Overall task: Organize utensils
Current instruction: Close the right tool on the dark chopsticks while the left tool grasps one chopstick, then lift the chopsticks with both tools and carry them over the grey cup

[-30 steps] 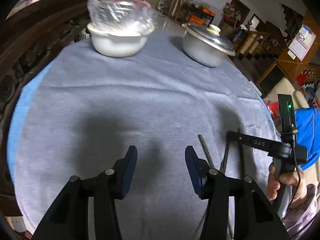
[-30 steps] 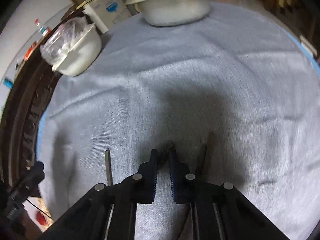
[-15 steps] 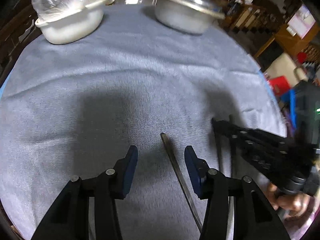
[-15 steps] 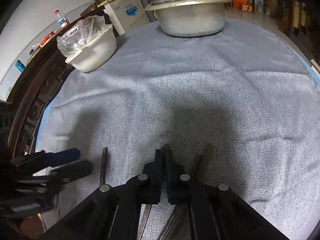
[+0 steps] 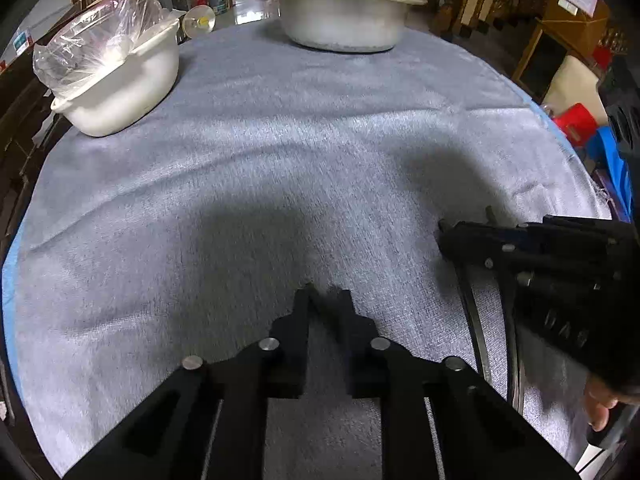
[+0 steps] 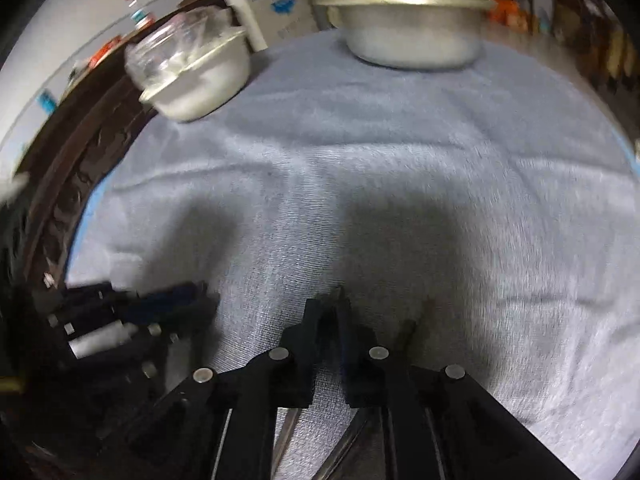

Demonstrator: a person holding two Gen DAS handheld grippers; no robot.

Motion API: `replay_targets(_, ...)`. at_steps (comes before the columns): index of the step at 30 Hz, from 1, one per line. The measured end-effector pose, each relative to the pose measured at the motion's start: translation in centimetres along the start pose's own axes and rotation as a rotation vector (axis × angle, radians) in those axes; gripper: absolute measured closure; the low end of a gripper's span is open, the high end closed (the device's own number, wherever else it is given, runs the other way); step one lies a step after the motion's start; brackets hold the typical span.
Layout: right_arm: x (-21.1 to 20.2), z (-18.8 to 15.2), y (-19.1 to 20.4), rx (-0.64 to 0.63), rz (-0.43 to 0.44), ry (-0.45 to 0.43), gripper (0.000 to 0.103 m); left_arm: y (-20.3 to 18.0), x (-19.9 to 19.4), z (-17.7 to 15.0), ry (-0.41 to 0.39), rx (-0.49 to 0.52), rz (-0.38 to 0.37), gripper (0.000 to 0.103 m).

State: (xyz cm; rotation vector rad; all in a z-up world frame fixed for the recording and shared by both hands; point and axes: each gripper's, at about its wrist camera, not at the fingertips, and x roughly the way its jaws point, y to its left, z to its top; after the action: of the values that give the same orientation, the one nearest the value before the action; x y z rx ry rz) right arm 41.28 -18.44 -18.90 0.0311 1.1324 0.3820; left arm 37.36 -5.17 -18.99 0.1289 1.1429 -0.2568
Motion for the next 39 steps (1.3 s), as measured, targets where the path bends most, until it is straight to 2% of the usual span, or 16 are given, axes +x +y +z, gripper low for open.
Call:
replay_targets(2, 0.0, -0.1, 0.4, -0.037, -0.02, -0.009, 0.093, 0.4, 0.0, -0.1, -0.009, 0.014, -0.001, 0.097)
replay_targets(9, -0.1, -0.3, 0.7, -0.053, 0.0, -0.027, 0.093, 3.0, -0.3, -0.7, -0.028, 0.007, -0.012, 0.098)
replay_targets(16, 0.1, 0.5, 1.1, -0.047, -0.018, 0.068, 0.09, 3.4, -0.8, -0.8, 0.022, -0.002, -0.012, 0.098)
replay_targets(19, 0.2, 0.9, 0.8, -0.033, -0.022, 0.133, 0.09, 3.7, -0.9, -0.8, 0.053, 0.005, 0.008, 0.089)
replay_targets(21, 0.3, 1.2, 0.8, -0.026, -0.027, 0.182, 0.09, 4.0, -0.9, -0.8, 0.086, -0.005, 0.009, 0.076)
replay_targets(26, 0.8, 1.9, 1.3, -0.037, -0.062, 0.278, 0.09, 3.9, -0.8, -0.6, 0.147, -0.004, 0.032, 0.074)
replay_targets(29, 0.9, 2.0, 1.6, -0.044, -0.077, 0.277, 0.09, 3.5, -0.5, -0.4, 0.145, 0.014, 0.048, 0.074)
replay_targets(31, 0.9, 2.0, 1.8, -0.053, -0.086, 0.264, 0.09, 3.2, -0.2, -0.1, 0.13, 0.02, 0.037, 0.077)
replay_targets(33, 0.8, 1.8, 1.9, -0.064, -0.09, 0.247, 0.092, 2.9, -0.2, 0.0, 0.109, 0.049, 0.031, 0.094)
replay_targets(36, 0.5, 1.5, 1.9, -0.08, -0.079, 0.215, 0.093, 2.7, -0.1, 0.0, 0.096, 0.065, 0.025, 0.097)
replay_targets(39, -0.2, 0.9, 1.3, -0.048, -0.013, 0.181, 0.094, 3.2, -0.4, -0.3, 0.073, 0.043, 0.013, 0.097)
